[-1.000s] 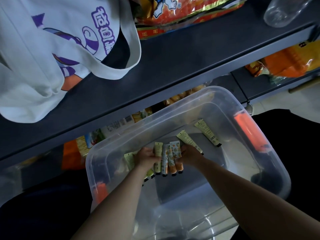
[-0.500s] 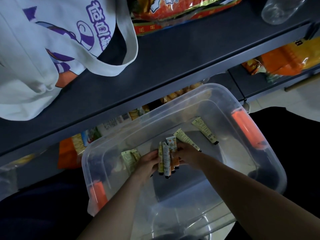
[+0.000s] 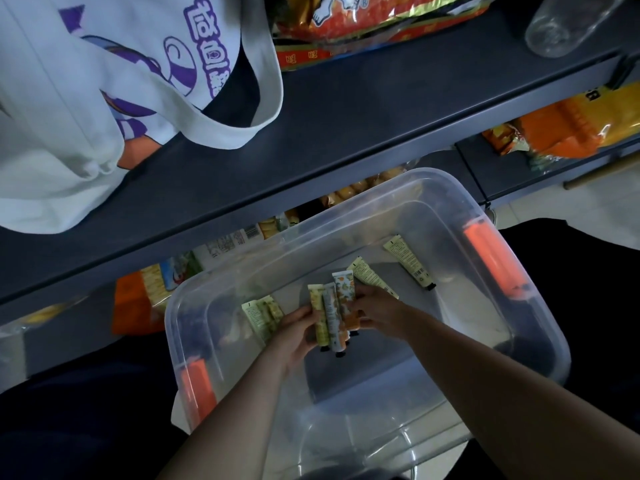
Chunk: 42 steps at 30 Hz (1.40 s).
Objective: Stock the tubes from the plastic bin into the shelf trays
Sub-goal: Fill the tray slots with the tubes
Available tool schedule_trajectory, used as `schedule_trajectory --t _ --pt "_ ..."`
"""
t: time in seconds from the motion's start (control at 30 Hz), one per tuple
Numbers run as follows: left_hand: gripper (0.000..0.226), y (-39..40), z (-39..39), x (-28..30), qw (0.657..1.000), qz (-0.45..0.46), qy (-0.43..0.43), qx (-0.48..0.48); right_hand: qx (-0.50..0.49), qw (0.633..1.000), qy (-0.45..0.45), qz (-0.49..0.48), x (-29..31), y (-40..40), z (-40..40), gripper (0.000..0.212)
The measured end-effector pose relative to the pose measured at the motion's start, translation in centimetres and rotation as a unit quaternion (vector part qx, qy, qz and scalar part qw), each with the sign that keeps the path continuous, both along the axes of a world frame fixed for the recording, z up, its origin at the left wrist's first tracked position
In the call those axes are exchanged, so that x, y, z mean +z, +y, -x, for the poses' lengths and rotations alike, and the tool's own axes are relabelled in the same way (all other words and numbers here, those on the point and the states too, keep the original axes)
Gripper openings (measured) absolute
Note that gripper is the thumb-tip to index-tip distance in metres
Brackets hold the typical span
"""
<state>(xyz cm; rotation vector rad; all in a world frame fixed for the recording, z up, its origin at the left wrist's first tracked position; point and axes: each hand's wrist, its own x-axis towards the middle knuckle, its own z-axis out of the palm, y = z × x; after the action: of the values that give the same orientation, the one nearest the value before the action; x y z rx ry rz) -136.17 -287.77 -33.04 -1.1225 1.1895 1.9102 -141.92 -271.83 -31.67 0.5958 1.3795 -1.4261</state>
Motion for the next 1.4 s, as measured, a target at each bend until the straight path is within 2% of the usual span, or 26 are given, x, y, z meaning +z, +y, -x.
schedule_trajectory --t 0.17,0.37,0.5,0.63,0.77,0.87,1.03,1.1,1.27,1.4 --pt "0.027 -0.4 0.4 0.8 0.999 0.017 -0.01 0.028 -0.034 0.999 0.013 -0.02 0.5 0.3 0.3 0.029" --pt "0.027 -1.4 0.5 3.3 0.998 0.017 0.009 0.052 -0.076 0.996 0.049 -0.018 2.3 0.8 0.5 0.006" --pt "0.027 -1.6 0.5 5.9 0.997 0.018 0.051 0.053 -0.077 0.99 0.119 -0.016 5.1 0.9 0.6 0.009" --pt "0.018 -1.6 0.2 9.0 0.994 0.026 0.101 0.04 -0.063 0.973 0.216 -0.05 8.9 1.1 0.8 0.026" --pt "0.019 -2.0 0.3 13.3 0.985 0.04 0.169 0.019 -0.015 0.945 0.315 -0.086 13.3 1.0 1.1 0.026" --pt "0.023 -2.7 0.4 16.5 0.974 0.06 0.216 -0.025 0.002 0.937 0.346 -0.052 17.0 0.7 1.4 0.014" --pt "0.018 -4.0 0.6 21.8 0.931 0.177 0.293 -0.124 0.055 0.903 0.423 -0.056 23.7 0.2 2.0 0.007" --pt "0.017 -4.6 0.6 24.2 0.908 0.212 0.328 -0.151 0.081 0.882 0.46 -0.067 26.4 0.0 2.2 0.019" --pt "0.023 -7.4 0.4 31.8 0.856 0.275 0.397 -0.187 0.165 0.819 0.544 -0.078 34.2 -1.2 2.3 0.017" --pt "0.017 -10.2 -0.1 37.8 0.818 0.318 0.439 -0.192 0.202 0.775 0.595 -0.071 40.5 -3.3 2.4 0.016"
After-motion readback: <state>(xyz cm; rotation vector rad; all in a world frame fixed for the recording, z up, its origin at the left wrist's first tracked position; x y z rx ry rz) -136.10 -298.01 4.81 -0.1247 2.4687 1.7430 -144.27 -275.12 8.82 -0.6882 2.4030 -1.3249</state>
